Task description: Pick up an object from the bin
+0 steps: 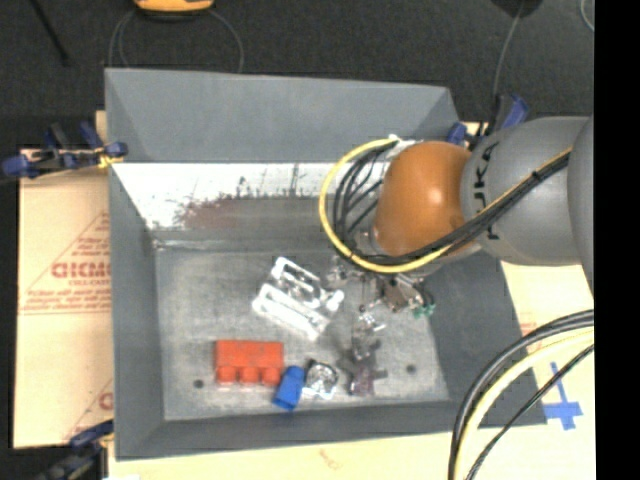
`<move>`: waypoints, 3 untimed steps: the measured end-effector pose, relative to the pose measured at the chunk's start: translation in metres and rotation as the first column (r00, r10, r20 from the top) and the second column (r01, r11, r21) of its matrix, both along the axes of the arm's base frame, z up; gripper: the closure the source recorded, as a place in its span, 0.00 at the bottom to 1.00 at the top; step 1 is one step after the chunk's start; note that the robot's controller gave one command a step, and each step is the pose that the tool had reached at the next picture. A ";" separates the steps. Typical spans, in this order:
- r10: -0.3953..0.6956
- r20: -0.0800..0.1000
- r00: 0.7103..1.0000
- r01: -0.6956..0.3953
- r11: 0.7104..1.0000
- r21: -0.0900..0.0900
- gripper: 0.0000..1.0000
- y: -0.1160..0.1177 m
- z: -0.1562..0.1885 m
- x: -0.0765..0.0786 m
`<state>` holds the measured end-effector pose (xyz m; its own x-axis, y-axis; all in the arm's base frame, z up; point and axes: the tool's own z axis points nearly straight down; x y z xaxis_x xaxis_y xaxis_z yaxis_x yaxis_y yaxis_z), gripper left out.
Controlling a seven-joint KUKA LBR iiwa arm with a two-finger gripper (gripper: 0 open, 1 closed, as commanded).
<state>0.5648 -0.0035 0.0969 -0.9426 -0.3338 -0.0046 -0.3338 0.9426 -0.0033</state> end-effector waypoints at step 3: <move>0.212 0.000 0.977 -0.212 0.977 0.003 0.00 0.047 -0.017 0.059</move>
Offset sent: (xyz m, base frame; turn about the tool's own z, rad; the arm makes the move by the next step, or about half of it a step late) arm 0.0573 0.0479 -0.0183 -0.2195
